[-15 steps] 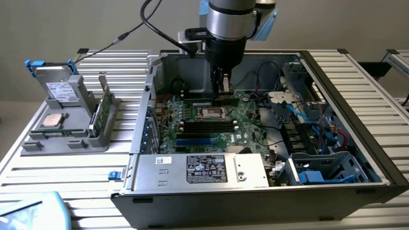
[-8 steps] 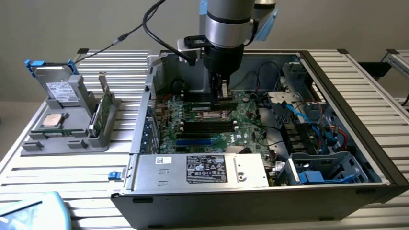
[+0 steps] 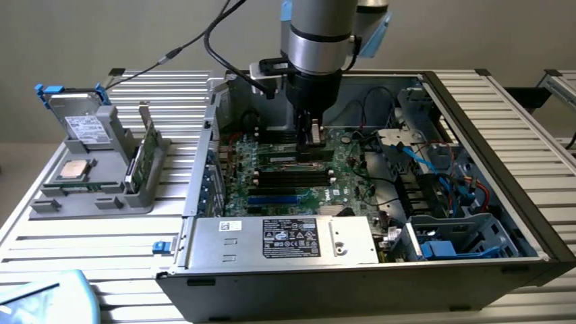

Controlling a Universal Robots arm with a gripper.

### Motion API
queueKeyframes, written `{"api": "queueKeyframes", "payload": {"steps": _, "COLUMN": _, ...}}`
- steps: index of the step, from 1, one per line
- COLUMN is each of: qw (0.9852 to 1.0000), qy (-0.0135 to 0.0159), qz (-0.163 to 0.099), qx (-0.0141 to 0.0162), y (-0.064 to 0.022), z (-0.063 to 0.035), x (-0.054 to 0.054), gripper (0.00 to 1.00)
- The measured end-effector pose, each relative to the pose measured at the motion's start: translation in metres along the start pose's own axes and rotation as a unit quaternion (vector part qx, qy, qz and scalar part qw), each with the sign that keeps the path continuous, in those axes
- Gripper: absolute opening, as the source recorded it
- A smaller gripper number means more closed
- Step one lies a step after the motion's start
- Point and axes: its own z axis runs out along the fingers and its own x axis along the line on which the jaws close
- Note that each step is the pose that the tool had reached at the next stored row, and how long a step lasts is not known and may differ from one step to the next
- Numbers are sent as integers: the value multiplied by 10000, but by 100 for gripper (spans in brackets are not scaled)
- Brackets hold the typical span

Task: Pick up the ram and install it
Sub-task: 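Insert the ram into the slot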

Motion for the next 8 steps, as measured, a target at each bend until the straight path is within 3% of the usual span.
{"api": "queueKeyframes", "payload": {"steps": 2, "qw": 10000, "qy": 33, "qz": 1, "qx": -3, "y": -2, "z": 30, "x": -10, "gripper": 14}}
{"api": "queueKeyframes", "payload": {"steps": 8, "qw": 10000, "qy": 37, "qz": 3, "qx": -3, "y": -9, "z": 137, "x": -45, "gripper": 14}}
